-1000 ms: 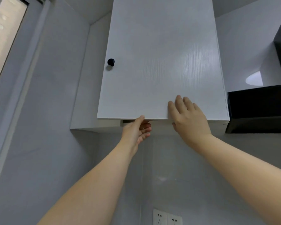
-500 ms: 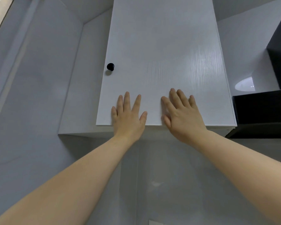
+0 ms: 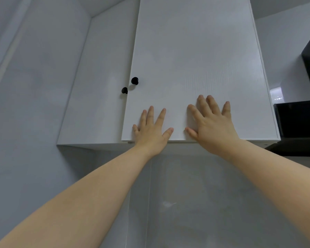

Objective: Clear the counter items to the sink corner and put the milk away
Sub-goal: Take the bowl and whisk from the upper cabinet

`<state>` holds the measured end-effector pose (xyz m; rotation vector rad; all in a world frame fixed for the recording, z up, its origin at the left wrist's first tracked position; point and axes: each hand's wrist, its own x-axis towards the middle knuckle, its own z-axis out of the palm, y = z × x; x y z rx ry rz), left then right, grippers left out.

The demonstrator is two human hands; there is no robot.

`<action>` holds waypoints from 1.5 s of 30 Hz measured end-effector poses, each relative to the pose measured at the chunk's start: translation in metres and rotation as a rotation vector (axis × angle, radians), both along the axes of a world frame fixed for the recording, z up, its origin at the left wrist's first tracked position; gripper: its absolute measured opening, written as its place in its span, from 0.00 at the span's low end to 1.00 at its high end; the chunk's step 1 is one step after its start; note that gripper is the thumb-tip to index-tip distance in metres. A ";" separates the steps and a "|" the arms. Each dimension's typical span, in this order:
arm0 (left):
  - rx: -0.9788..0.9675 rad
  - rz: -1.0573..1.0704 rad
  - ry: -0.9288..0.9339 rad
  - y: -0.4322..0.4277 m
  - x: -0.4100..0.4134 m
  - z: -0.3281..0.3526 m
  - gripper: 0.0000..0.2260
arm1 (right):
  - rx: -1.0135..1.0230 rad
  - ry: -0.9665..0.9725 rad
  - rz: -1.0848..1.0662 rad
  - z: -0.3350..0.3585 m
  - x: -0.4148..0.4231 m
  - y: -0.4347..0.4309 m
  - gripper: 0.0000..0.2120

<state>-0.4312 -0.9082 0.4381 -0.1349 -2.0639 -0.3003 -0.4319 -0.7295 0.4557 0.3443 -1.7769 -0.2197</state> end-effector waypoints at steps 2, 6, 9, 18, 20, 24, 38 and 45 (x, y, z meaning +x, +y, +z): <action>0.005 -0.026 -0.009 -0.001 -0.005 -0.001 0.28 | 0.005 0.024 -0.013 -0.001 -0.004 -0.001 0.32; 0.014 -0.072 -0.017 -0.004 -0.015 0.001 0.29 | -0.004 0.045 -0.040 -0.001 -0.010 -0.004 0.32; 0.017 -0.085 -0.017 -0.003 -0.022 0.001 0.29 | 0.000 0.074 -0.056 0.000 -0.014 -0.003 0.31; -0.007 -0.024 0.075 -0.002 -0.043 -0.004 0.28 | 0.000 0.121 -0.114 -0.003 -0.024 -0.003 0.31; -0.006 -0.024 0.088 -0.002 -0.046 -0.005 0.28 | 0.006 0.109 -0.136 -0.003 -0.026 -0.003 0.32; -0.003 -0.032 0.107 -0.004 -0.048 -0.005 0.28 | 0.002 0.106 -0.141 -0.002 -0.026 -0.004 0.32; -0.091 -0.133 0.170 -0.006 -0.011 -0.034 0.22 | 0.104 0.077 0.085 -0.040 -0.010 0.005 0.22; -0.102 -0.195 0.033 0.010 -0.002 -0.102 0.20 | 0.142 -0.068 0.072 -0.115 -0.007 0.015 0.15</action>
